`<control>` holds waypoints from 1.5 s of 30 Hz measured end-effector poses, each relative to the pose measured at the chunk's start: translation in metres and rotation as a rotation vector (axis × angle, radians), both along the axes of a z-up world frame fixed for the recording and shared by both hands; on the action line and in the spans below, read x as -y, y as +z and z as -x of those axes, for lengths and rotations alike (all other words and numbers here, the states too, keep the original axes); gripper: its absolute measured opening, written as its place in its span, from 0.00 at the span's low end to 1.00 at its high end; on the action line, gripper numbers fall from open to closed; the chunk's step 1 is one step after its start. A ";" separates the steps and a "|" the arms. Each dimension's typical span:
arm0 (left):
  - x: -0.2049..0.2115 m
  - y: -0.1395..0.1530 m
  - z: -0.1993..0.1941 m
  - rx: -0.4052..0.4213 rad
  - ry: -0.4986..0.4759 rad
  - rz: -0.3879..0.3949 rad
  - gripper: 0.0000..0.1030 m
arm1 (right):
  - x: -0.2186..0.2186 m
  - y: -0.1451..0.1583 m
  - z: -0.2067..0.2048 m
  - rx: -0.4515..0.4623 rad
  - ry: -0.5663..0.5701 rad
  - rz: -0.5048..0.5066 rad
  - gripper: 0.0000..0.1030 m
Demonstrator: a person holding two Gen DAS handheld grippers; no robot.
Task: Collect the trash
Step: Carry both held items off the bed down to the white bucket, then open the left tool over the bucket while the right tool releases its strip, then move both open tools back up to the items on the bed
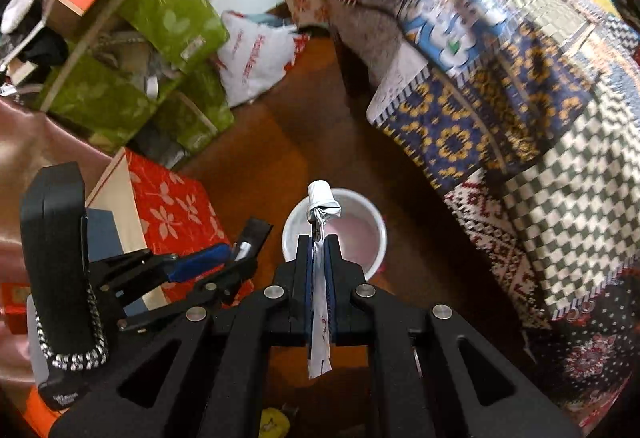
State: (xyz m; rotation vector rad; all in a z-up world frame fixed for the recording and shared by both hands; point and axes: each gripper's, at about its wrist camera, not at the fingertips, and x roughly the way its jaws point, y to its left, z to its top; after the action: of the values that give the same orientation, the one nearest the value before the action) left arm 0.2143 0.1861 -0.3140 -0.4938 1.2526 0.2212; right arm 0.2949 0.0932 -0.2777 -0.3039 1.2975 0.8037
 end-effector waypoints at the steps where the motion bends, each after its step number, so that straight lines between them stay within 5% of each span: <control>1: -0.001 -0.003 -0.002 -0.007 0.006 0.004 0.23 | -0.003 -0.003 -0.002 0.000 0.001 0.009 0.06; 10: -0.015 -0.013 -0.016 -0.035 0.052 -0.006 0.25 | -0.020 -0.027 -0.009 -0.027 0.023 0.096 0.09; 21: -0.007 0.024 0.003 0.019 0.028 -0.097 0.28 | 0.010 -0.004 -0.008 0.048 0.033 0.073 0.16; 35: 0.044 0.146 0.018 0.254 -0.006 -0.283 0.28 | 0.080 0.104 0.013 0.283 -0.004 -0.099 0.16; 45: 0.106 0.229 0.015 0.463 -0.040 -0.325 0.31 | 0.154 0.186 0.021 0.502 -0.090 -0.221 0.20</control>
State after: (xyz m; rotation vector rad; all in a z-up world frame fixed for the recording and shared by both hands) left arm 0.1995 0.0798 -0.0849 -0.2196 0.7543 0.2544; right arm 0.2734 -0.0611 -0.0921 -0.2475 0.7400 0.7281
